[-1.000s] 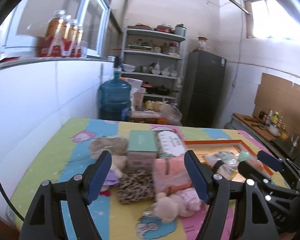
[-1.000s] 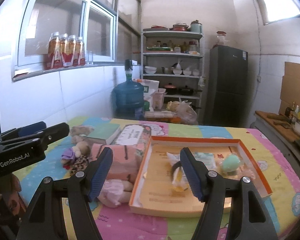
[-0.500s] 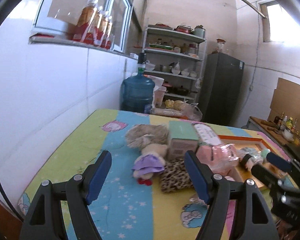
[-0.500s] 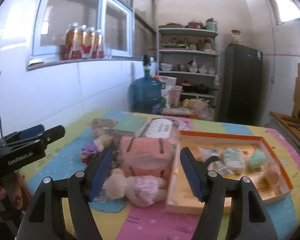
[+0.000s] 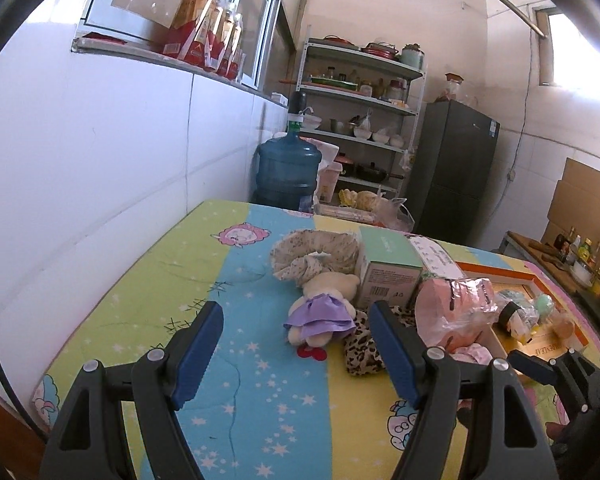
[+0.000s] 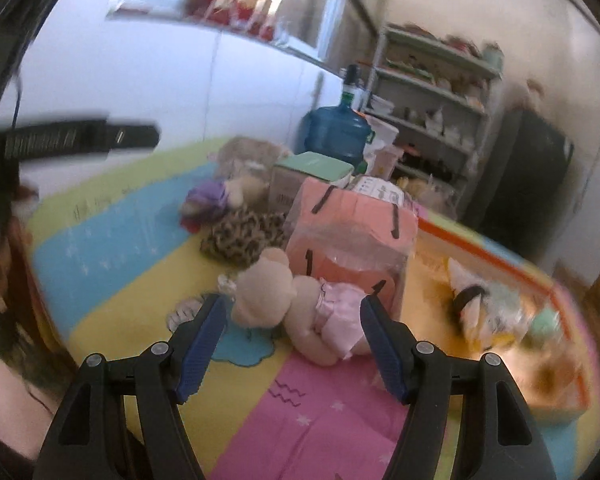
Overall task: Organize soft objects
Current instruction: 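Grasp the purple-dress teddy bear with the left gripper while the right gripper grasps the pink-dress bear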
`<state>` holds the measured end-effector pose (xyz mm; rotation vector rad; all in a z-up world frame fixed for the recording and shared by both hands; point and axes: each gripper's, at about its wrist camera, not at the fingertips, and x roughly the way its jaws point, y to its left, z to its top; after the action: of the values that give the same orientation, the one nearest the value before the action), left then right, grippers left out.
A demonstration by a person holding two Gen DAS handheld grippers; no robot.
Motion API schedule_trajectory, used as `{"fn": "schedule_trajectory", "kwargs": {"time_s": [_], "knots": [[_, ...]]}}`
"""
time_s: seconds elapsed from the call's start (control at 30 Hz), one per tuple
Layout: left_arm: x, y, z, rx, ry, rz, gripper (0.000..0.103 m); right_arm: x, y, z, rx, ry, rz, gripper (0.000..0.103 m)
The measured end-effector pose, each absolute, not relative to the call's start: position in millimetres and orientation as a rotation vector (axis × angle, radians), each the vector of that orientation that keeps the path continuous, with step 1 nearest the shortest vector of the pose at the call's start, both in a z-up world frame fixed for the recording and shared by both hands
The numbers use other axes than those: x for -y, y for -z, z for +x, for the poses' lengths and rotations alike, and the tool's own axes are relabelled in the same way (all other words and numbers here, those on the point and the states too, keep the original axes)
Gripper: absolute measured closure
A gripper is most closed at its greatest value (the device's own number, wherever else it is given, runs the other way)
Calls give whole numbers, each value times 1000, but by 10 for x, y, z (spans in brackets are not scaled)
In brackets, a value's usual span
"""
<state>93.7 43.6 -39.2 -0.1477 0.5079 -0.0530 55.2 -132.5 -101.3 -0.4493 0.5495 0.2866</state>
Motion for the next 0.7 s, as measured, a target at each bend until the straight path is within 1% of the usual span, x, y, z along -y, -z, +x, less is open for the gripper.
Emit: {"fn": "schedule_trajectory", "kwargs": {"time_s": [0.1,0.3,0.5,0.53,0.57,0.67,0.7], "knots": [[-439,403,961,-511,51,-151,28,1221,1133,550,-524,-283,-600,32],[-446,428,1001,-521,50,-145,28,1099,1323,652,-509,-328,-804,32],[-475,482,1070,-542,55,-142,28,1120,1345,859,-550,-378,-792,32],[-476,493,1091,-548,59,-142,28,1130,1336,900,-562,-388,-774,34],[-478,505,1111,-555,62,-139,28,1145,1330,947,-583,-402,-747,48],[-456,529,1185,-575,77,-117,28,1168,1320,1027,-611,-404,-695,58],[-444,531,1210,-581,85,-111,28,1185,1289,1032,-617,-410,-662,58]]}}
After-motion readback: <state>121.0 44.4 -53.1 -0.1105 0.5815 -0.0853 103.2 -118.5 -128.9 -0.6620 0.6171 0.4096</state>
